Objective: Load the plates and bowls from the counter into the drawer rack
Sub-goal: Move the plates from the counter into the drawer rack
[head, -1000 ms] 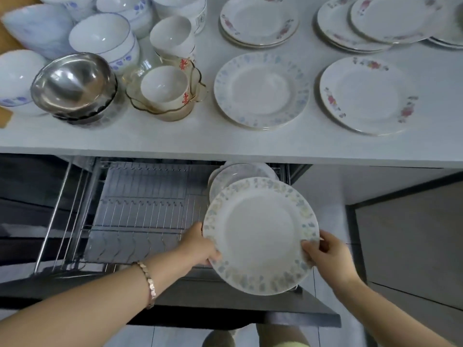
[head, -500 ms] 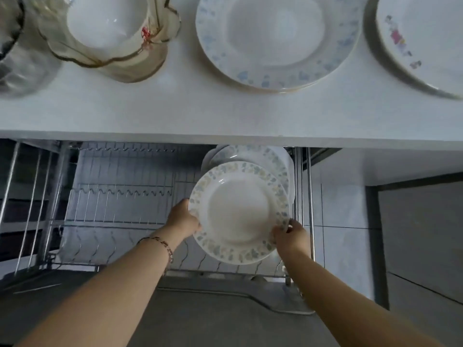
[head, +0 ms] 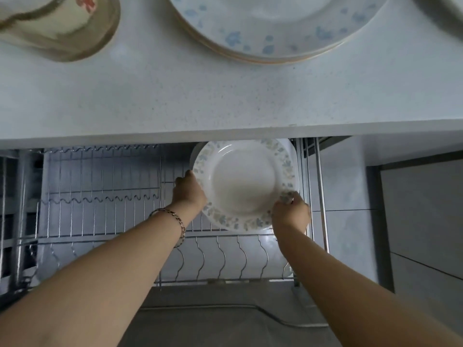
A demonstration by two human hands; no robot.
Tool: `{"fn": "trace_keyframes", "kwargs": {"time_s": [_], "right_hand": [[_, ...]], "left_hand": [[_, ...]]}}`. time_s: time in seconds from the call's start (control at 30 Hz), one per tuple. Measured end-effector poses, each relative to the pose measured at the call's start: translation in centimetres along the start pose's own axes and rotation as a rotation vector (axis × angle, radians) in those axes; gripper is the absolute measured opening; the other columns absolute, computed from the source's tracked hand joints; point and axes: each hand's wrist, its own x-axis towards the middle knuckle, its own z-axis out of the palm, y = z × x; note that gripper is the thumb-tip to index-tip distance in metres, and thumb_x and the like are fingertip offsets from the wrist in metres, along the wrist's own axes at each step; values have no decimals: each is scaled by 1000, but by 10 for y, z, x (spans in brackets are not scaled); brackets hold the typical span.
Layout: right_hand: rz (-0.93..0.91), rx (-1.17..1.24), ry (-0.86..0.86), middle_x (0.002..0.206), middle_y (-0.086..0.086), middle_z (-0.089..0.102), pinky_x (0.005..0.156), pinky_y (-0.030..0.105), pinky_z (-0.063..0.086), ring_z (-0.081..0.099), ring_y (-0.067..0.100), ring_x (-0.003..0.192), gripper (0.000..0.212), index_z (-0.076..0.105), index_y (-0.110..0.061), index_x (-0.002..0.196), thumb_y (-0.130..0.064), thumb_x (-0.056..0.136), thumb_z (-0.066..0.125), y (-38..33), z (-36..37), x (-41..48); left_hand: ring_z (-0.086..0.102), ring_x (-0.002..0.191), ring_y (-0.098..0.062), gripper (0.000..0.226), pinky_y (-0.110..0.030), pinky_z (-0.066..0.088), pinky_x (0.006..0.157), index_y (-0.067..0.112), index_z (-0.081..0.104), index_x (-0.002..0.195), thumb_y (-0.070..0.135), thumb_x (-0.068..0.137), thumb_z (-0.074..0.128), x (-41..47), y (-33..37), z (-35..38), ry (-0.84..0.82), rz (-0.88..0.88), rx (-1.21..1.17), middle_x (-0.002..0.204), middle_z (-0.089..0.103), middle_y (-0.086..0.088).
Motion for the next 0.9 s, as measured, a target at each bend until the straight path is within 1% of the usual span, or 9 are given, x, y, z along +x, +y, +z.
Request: {"fn": "trace_keyframes", "kwargs": {"time_s": [0.17, 0.27, 0.33, 0.43, 0.63, 0.73, 0.8, 0.83, 0.9], "right_hand": [[168, 111, -139, 95, 14, 59, 57, 25, 46, 51, 24, 72, 15, 55, -13, 97, -6, 87, 47, 8, 5, -1], [319, 248, -128, 61, 4, 52, 47, 24, 48, 50, 23, 54, 20, 62, -5, 89, 1, 87, 44, 10, 3, -4], [337, 327, -108, 60, 4, 52, 71, 40, 61, 58, 31, 63, 27, 64, -5, 82, 6, 85, 39, 10, 3, -2], [284, 328, -105, 65, 6, 57, 89, 60, 49, 51, 25, 70, 36, 62, -11, 74, 13, 80, 36, 10, 3, 2], [215, 242, -80, 99, 27, 68, 87, 62, 49, 66, 40, 87, 36, 67, -2, 87, 14, 80, 36, 12, 6, 10], [154, 130, -94, 83, 25, 67, 73, 45, 58, 60, 29, 75, 24, 66, 2, 85, 3, 85, 42, 18, 3, 11], [108, 4, -133, 66, 14, 60, 52, 25, 45, 58, 26, 74, 24, 59, -5, 71, -9, 90, 45, 17, -3, 8], [96, -61, -169, 67, 12, 59, 50, 24, 41, 58, 27, 75, 26, 54, -9, 67, -14, 91, 46, 14, -7, 5], [93, -158, -303, 81, 18, 62, 69, 37, 52, 60, 31, 81, 23, 60, -7, 73, -18, 91, 51, 5, -19, -5]], "left_hand": [[57, 112, -36, 56, -41, 53, 92, 18, 39, 138, -1, 86, 42, -4, 4, 3, -20, -123, -283, 133, 49, -16], [59, 110, -36, 57, -49, 54, 90, 19, 46, 133, -3, 81, 36, -8, 5, 2, 5, -173, -501, 129, 54, -15], [61, 107, -35, 54, -50, 55, 88, 17, 53, 126, -5, 80, 36, -8, 6, -1, 20, -139, -554, 122, 60, -11], [62, 103, -30, 53, -52, 55, 85, 21, 59, 118, -9, 78, 39, -5, 7, -4, 7, -88, -608, 107, 63, -2], [60, 106, -33, 58, -48, 56, 85, 23, 49, 130, -5, 80, 40, -1, 8, -2, -34, -67, -487, 124, 56, -13], [55, 114, -36, 60, -46, 53, 91, 20, 38, 139, -2, 83, 42, -5, 10, -3, -80, -95, -411, 134, 47, -16], [46, 123, -37, 62, -44, 46, 100, 14, 27, 144, 3, 86, 46, -16, 14, -7, -85, -108, -229, 141, 35, -18], [41, 127, -38, 62, -43, 44, 102, 11, 24, 145, 4, 87, 47, -25, 16, -9, -76, -94, -142, 142, 30, -19], [37, 128, -36, 55, -40, 41, 102, 8, 31, 140, 5, 87, 47, -48, 22, -17, -78, 14, -38, 140, 30, -19]]}}
